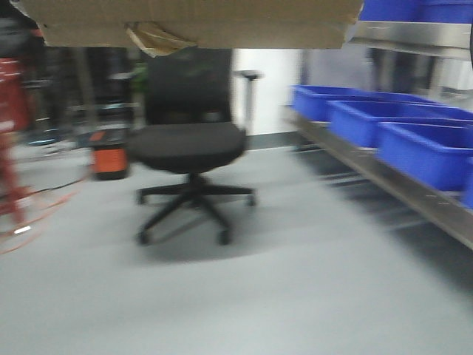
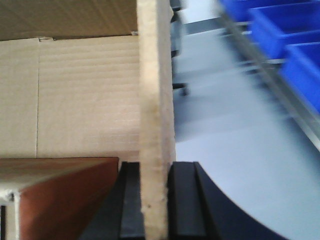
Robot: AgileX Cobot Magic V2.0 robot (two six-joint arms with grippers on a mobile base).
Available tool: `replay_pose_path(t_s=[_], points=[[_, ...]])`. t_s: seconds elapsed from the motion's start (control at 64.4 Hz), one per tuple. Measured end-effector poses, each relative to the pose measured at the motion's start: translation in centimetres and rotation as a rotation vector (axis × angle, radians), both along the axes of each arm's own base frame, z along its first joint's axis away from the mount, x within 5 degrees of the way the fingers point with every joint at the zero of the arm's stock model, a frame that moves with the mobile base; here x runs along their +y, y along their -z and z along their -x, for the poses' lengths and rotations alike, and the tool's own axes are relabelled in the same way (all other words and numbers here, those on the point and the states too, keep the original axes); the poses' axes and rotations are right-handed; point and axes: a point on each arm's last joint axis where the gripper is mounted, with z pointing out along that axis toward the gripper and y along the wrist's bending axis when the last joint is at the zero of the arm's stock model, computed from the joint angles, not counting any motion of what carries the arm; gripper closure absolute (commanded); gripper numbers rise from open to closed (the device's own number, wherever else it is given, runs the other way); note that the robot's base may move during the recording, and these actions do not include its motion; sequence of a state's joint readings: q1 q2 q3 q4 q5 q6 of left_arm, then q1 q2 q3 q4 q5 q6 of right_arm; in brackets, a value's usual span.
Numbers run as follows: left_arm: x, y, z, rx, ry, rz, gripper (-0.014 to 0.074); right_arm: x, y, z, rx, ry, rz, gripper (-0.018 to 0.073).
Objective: Stack two boxes on right shelf middle
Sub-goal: 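Hold the box stack with both grippers while driving to the steel shelf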
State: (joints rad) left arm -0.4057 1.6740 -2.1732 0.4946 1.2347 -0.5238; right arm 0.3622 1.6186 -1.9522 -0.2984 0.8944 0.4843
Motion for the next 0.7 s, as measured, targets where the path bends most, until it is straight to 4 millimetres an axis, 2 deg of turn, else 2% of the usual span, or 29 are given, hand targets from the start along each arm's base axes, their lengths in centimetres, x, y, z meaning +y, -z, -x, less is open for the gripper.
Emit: replay_pose_path(t_s=[0.699], points=[[0.0, -0.06, 0.01, -0.003, 0.001, 0.001, 0.0708, 0.01, -0.01, -0.01, -0.002, -0.001, 0.001, 0.0711]])
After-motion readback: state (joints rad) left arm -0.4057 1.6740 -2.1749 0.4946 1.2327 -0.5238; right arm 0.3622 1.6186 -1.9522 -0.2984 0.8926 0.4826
